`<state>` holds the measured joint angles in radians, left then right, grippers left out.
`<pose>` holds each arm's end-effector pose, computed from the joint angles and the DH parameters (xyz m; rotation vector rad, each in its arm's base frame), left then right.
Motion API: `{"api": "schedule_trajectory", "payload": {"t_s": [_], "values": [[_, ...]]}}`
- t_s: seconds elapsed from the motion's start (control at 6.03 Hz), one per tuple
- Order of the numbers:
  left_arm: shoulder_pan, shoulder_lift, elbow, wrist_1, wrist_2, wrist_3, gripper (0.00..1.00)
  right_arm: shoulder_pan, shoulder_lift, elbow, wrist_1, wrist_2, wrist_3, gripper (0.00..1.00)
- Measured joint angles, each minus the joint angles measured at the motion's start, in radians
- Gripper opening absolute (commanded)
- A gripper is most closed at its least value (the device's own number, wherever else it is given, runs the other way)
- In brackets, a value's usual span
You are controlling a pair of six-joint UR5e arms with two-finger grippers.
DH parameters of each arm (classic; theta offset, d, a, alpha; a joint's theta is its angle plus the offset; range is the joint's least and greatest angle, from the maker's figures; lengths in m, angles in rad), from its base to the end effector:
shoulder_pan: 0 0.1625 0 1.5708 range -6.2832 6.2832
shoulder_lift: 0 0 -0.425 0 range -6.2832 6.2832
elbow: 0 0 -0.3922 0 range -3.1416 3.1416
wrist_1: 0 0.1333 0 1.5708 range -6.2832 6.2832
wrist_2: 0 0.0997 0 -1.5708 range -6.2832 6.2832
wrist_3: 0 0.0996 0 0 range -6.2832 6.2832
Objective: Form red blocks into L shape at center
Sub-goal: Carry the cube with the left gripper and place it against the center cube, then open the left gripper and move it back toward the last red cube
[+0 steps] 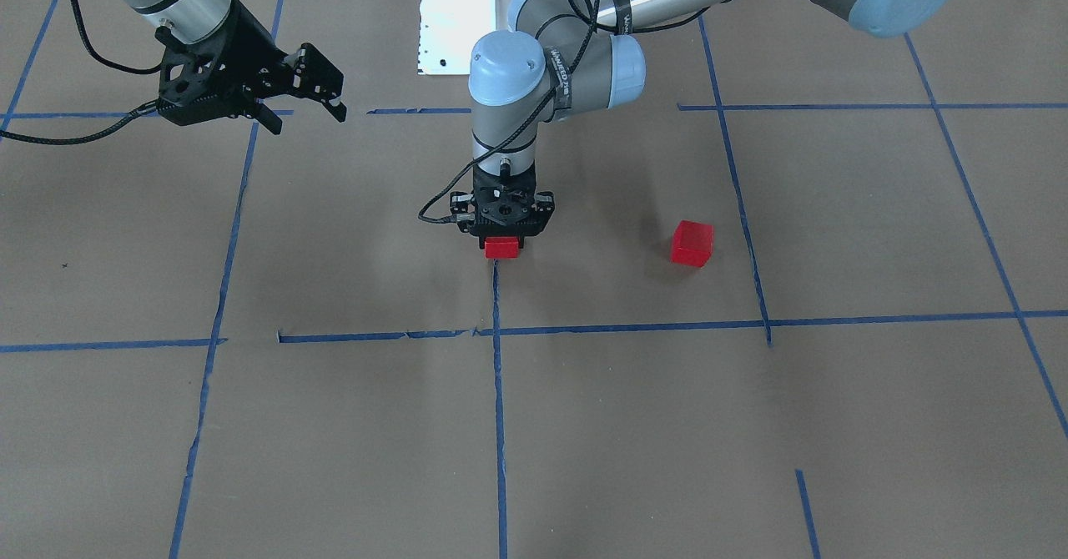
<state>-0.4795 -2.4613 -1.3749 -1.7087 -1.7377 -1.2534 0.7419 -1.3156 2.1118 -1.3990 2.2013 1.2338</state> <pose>0.6306 -0.4595 0.1712 0.1774 0.8265 -0.0829 -0.3214 -0.3958 0.2569 -0.0173 -1.0951 0.0586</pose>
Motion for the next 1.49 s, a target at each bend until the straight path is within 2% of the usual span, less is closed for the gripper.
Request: {"api": "schedule_trajectory", "payload": {"t_s": [1.16, 1.33, 1.49], "values": [[0.020, -0.002, -0.003, 0.003, 0.002, -0.001, 0.00, -0.001, 0.003, -0.001, 0.000, 0.000, 0.001, 1.00], [0.020, -0.002, -0.003, 0.003, 0.002, -0.001, 0.03, -0.001, 0.003, -0.001, 0.000, 0.001, 0.001, 1.00], [0.021, -0.002, -0.003, 0.003, 0.002, -0.001, 0.23, -0.001, 0.002, -0.001, 0.000, 0.001, 0.001, 1.00]]}}
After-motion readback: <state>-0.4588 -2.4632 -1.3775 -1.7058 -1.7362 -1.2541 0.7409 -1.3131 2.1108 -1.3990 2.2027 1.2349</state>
